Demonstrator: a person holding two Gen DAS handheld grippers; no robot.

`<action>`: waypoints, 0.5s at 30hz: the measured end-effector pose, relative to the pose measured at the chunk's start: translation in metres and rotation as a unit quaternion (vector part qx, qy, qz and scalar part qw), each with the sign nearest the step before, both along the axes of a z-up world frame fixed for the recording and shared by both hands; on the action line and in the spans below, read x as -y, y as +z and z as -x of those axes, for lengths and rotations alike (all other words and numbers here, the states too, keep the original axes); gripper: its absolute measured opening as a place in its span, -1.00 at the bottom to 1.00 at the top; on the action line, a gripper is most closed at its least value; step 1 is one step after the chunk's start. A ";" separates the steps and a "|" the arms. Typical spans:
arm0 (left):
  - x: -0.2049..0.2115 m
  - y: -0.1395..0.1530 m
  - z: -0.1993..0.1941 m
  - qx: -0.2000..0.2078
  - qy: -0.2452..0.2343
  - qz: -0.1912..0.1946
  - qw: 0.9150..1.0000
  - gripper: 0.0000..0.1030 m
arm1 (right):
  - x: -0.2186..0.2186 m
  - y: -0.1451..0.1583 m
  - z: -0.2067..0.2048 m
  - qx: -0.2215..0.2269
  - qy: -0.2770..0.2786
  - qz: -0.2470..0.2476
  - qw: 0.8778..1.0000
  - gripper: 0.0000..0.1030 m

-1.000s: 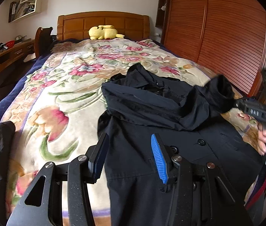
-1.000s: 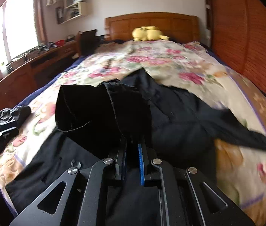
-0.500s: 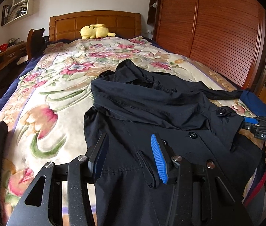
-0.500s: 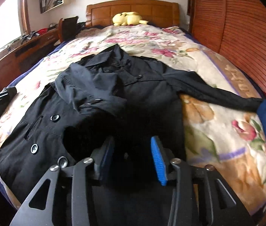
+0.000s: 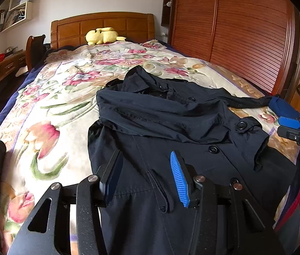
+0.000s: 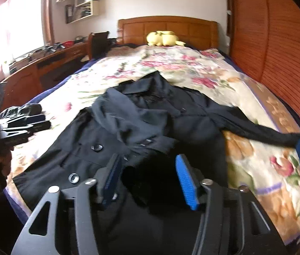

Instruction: Fold large clothes

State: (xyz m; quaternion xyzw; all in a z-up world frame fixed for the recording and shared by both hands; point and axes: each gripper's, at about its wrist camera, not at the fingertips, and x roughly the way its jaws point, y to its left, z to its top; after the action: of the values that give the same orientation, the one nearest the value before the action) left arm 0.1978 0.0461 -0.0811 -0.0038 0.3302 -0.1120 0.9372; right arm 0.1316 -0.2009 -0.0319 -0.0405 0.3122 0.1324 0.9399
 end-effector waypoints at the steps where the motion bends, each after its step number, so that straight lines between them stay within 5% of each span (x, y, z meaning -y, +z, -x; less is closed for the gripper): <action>1: 0.001 0.000 0.001 0.000 -0.001 -0.001 1.000 -0.08 | -0.004 -0.001 0.000 0.002 0.002 0.002 1.000 0.29; 15: 0.004 0.000 0.001 0.000 -0.004 -0.004 1.000 -0.08 | -0.012 -0.030 -0.034 -0.055 -0.022 0.044 0.997 0.35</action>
State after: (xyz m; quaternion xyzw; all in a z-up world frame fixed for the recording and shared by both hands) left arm 0.1966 0.0419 -0.0812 0.0017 0.3308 -0.1145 0.9367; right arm 0.1651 -0.1886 -0.0620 -0.0681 0.3696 0.1000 0.9213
